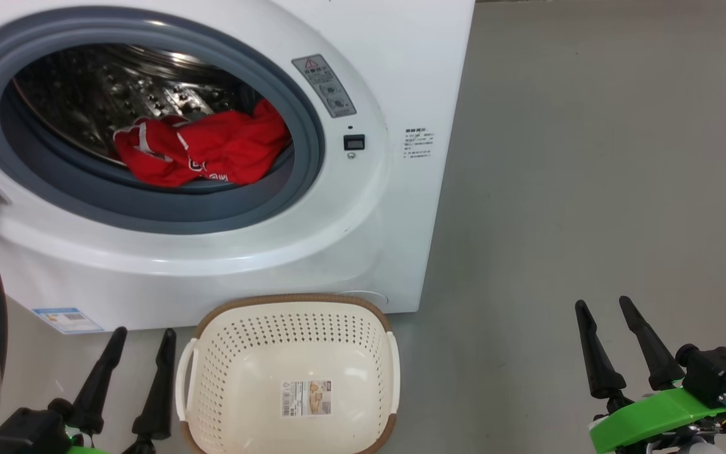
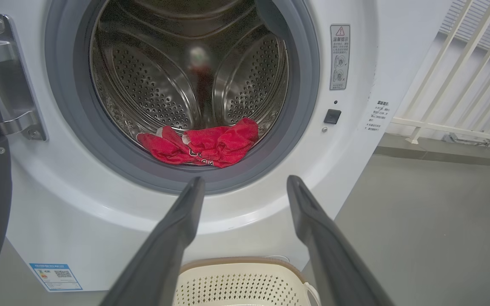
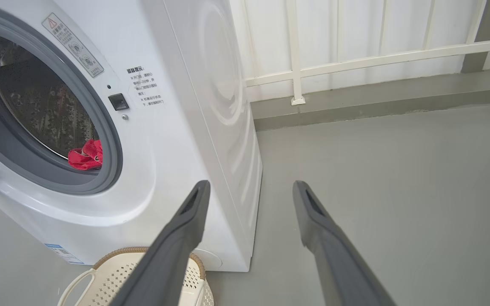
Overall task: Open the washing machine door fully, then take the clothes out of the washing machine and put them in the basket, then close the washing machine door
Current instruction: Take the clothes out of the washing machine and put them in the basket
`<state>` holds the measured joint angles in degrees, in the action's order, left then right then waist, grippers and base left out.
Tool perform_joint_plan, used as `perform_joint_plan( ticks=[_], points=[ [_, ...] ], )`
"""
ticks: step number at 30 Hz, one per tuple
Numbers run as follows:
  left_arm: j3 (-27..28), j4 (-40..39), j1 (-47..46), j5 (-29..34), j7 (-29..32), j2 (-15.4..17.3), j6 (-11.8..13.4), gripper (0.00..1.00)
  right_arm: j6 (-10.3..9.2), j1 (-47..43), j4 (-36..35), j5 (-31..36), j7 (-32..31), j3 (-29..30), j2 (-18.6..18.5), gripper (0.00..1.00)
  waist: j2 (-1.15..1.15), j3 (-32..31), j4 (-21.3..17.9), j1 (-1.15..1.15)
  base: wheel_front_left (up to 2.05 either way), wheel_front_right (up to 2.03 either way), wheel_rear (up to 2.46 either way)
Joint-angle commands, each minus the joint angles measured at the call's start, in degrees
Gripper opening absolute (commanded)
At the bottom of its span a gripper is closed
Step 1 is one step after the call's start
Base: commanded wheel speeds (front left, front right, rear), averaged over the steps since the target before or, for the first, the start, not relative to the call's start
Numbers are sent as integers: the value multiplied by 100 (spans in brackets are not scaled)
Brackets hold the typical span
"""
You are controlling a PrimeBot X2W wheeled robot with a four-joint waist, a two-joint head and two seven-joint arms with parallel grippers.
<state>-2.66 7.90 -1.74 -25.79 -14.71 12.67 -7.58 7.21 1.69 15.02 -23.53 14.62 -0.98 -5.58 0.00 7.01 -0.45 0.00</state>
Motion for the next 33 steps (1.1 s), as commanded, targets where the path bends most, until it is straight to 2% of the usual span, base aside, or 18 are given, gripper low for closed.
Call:
perform_joint_plan(
  ticks=[1,22,27,33],
  points=[
    [221,-132,-180,17,-29,89,9,100,28,141,-125,79,38,-135,-52,100,0,5,1,0,66,-66,0],
    [170,82,-419,0,-29,128,9,100,28,269,-138,116,38,-200,9,100,0,261,-20,0,6,-6,0],
    [-1,441,-1134,36,-29,236,9,100,28,471,-160,161,38,-264,91,100,0,608,-97,0,0,0,0],
    [-327,1073,-2143,-6,-29,520,9,100,28,689,-178,199,38,-375,186,100,0,1013,-293,0,0,0,0]
  ],
)
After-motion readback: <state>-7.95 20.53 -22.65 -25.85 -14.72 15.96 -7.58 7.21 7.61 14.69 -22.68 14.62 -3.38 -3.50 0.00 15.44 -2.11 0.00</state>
